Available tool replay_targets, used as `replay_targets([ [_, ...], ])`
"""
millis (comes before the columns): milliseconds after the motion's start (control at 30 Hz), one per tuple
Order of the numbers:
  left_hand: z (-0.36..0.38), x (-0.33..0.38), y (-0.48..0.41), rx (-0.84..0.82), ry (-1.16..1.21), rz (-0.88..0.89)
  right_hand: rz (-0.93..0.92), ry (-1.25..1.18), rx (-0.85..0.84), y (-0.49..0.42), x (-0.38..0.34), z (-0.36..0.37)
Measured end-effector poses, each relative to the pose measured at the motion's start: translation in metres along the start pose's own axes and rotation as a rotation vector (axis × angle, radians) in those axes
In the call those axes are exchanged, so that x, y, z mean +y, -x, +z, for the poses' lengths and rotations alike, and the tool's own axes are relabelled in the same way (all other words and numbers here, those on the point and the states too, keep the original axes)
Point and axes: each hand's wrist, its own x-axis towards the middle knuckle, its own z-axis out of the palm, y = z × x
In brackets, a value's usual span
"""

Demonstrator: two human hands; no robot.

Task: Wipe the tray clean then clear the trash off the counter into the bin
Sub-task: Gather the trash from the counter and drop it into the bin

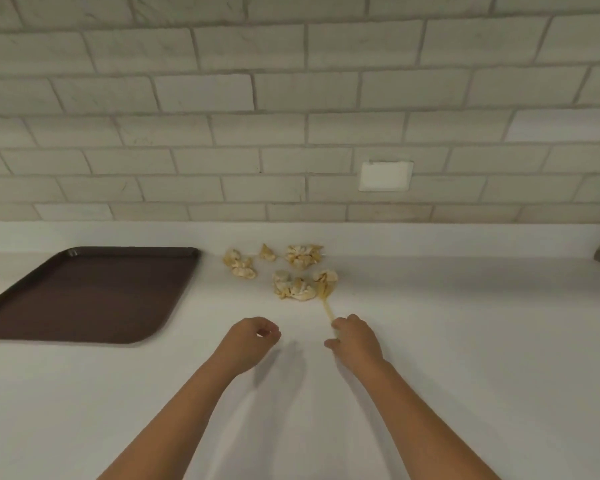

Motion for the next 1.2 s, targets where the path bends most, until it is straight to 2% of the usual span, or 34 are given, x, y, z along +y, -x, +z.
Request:
replay_targets([
  [100,0.004,0.015,-0.052,0.068,-0.073,0.021,0.055,-0.117,-0.041,-0.025,0.005,0.005],
  [300,0.024,0.03,-0.128,0.06,-0.243,0.058,0.045,-0.056,-0.032,-0.035,0.01,0.015],
  [467,0.037,0.03,-0.164,-0.052,-0.386,0.109,-0.014,-0.09,-0.027,-0.035,0.013,0.016],
  [533,0.045,0.025,-0.169,-0.07,-0.435,0.15,-0.009,-0.168,0.027,-0.033,0.013,0.011],
  [633,0.056,0.012,-0.167,0.062,-0.402,0.241,0.019,-0.275,0.166,-0.04,0.013,-0.004],
  [767,0.06,-0.01,-0.152,0.208,-0.326,0.361,-0.089,-0.302,0.408,-0.069,0.005,-0.023],
  [867,0.057,-0.031,-0.141,0.253,-0.257,0.389,-0.172,-0.24,0.441,-0.105,-0.008,-0.021],
  [967,0.047,-0.046,-0.133,0.273,-0.191,0.38,-0.208,-0.113,0.248,-0.133,-0.016,-0.002],
  [1033,0.038,-0.051,-0.127,0.247,-0.205,0.382,-0.187,0.055,0.122,-0.141,-0.014,0.014],
  [1100,0.034,-0.054,-0.123,0.239,-0.256,0.324,-0.21,0.133,0.204,-0.141,-0.011,0.025],
  [1200,0.035,-0.059,-0.117,0.34,-0.276,0.319,-0.301,0.162,0.426,-0.142,-0.01,0.038],
])
